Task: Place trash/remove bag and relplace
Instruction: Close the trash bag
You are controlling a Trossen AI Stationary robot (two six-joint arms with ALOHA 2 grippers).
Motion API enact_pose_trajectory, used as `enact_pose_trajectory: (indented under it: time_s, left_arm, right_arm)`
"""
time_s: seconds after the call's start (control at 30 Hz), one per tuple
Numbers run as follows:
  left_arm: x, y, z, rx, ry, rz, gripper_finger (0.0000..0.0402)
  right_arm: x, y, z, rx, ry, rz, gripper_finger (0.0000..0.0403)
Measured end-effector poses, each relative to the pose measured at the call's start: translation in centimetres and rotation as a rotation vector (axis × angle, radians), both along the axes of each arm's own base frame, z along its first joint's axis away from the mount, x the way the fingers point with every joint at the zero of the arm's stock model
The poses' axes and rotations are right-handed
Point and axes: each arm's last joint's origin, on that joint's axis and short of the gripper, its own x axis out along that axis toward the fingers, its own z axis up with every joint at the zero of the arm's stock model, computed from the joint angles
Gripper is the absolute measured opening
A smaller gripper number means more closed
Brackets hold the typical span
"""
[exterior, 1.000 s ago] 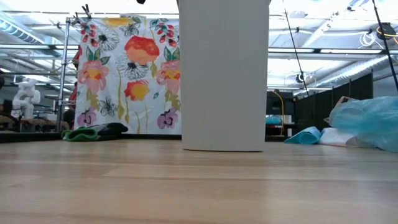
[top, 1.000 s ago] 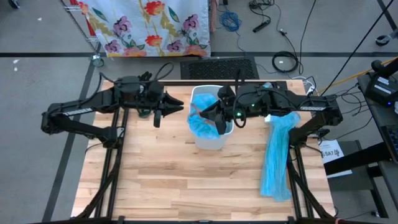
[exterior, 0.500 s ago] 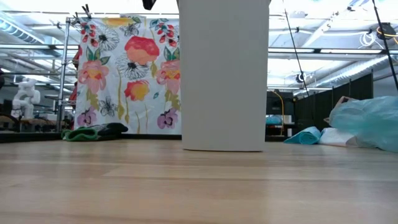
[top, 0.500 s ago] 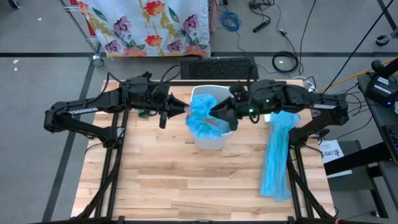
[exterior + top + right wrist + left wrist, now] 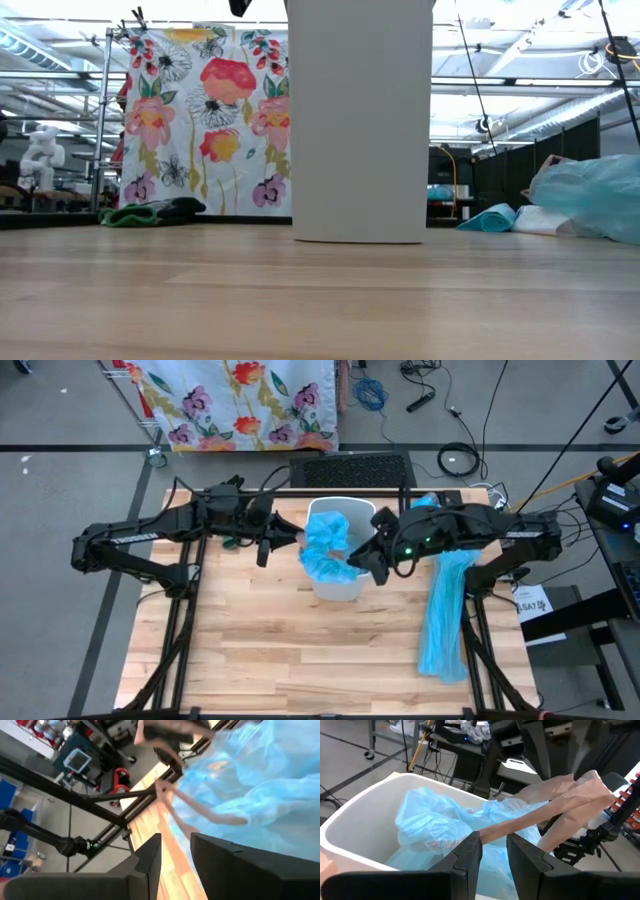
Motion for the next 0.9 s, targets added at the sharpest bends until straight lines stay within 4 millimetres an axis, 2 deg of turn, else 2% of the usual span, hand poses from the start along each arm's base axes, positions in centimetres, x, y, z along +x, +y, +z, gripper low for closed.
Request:
enact_pose_trajectory:
  time_s: [0.17,0.37,0.7,0.9]
  left_arm:
    - [0.0,0.0,0.0,-0.006,0.001,0.001,0.0097]
    - [0.0,-0.3,-0.1,-0.008,0.006,-0.01,0.0097]
    - [0.1,-1.2,-0.1,-0.009,0.014,-0.047,0.0097]
    - [0.1,-1.2,-0.1,-0.009,0.013,-0.047,0.0097]
  right_arm:
    - [1.3,0.3,-1.0,-0.029,0.038,0.012,0.0098]
    - [2.6,-0.5,-1.9,-0.091,0.066,0.013,0.0098]
    - [2.6,-1.5,-1.8,-0.176,0.058,0.005,0.0098]
    - [2.8,-1.7,-0.9,-0.208,-0.025,0.002,0.0098]
